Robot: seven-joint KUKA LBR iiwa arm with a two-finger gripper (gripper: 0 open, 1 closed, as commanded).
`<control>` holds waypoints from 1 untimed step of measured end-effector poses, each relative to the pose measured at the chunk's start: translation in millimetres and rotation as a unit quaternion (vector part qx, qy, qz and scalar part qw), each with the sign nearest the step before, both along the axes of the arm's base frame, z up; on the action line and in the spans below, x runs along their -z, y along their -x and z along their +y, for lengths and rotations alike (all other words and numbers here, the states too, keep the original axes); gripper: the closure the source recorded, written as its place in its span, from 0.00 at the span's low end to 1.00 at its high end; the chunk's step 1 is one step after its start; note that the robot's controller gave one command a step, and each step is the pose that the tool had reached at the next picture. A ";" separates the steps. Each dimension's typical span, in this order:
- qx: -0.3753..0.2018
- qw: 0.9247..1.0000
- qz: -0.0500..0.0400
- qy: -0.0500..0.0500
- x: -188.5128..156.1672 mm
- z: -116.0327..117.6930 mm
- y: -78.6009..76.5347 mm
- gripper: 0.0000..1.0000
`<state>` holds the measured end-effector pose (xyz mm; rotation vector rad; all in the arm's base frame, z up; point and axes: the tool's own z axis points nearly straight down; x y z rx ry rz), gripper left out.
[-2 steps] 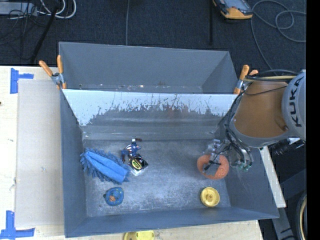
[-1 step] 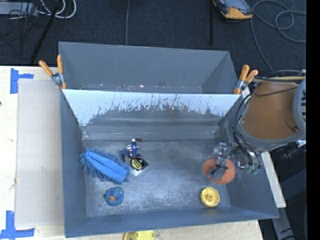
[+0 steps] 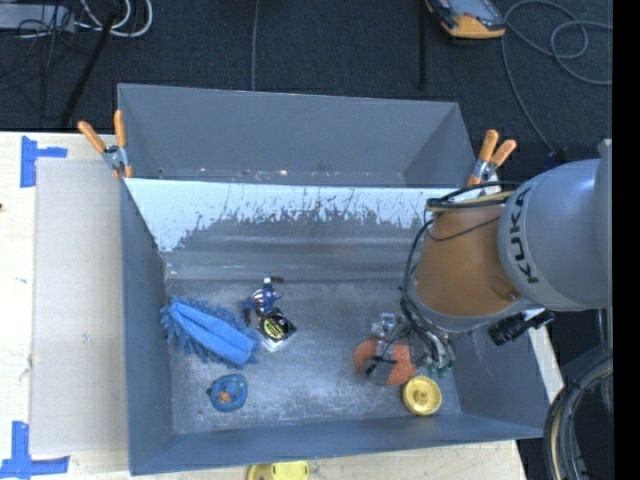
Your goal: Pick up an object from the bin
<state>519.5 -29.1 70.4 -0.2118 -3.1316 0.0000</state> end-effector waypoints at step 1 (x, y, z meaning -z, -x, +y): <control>0.000 1.000 0.000 0.000 0.0 0.0 0.0 1.00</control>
Offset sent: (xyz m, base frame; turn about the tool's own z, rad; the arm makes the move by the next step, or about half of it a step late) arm 0.0351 -0.0402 0.1124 -0.0073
